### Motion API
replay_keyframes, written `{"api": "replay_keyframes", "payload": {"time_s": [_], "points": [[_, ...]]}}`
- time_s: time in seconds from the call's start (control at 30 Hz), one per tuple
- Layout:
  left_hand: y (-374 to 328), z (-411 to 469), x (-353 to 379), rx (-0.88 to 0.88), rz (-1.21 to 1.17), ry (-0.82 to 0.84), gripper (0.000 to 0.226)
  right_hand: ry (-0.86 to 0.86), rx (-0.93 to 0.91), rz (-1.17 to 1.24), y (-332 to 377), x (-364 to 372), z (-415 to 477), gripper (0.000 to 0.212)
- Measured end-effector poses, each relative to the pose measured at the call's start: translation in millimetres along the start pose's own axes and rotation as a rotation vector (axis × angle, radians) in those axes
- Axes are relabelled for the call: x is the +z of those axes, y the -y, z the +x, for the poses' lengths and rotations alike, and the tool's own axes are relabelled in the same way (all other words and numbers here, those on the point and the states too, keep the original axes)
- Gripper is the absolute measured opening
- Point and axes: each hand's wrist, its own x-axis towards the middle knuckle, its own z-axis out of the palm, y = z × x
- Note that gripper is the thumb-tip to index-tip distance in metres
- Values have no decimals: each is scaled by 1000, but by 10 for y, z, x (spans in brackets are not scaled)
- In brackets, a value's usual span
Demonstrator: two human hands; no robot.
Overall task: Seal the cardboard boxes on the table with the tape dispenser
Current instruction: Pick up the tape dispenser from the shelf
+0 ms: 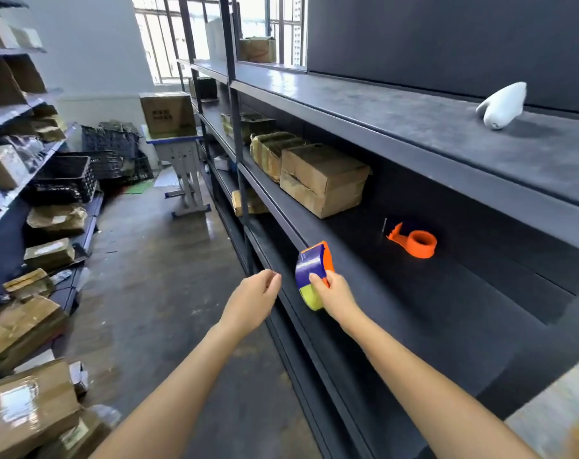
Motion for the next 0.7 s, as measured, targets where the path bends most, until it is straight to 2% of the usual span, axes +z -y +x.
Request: {"api": "replay_keyframes", "payload": {"time_s": [0.1,0.2,0.3,0.5,0.7], "points": [[80,-133,-155,-235,-312,-70,41,201,-72,151,218,284,-165,19],[180,-296,-367,-371,-462,-121,51,395,-125,262,455,562,-366,15],[297,-523,-601,-463,-608,-258,40,549,-166,277,651,833,-572,15],[561,-824,-894,-531,-670,-396,35,708,-148,247,836,1205,-691,19],[879,-781,-1017,-582,-599,-516,32,741,2,237,948,1529,-499,19]]}}
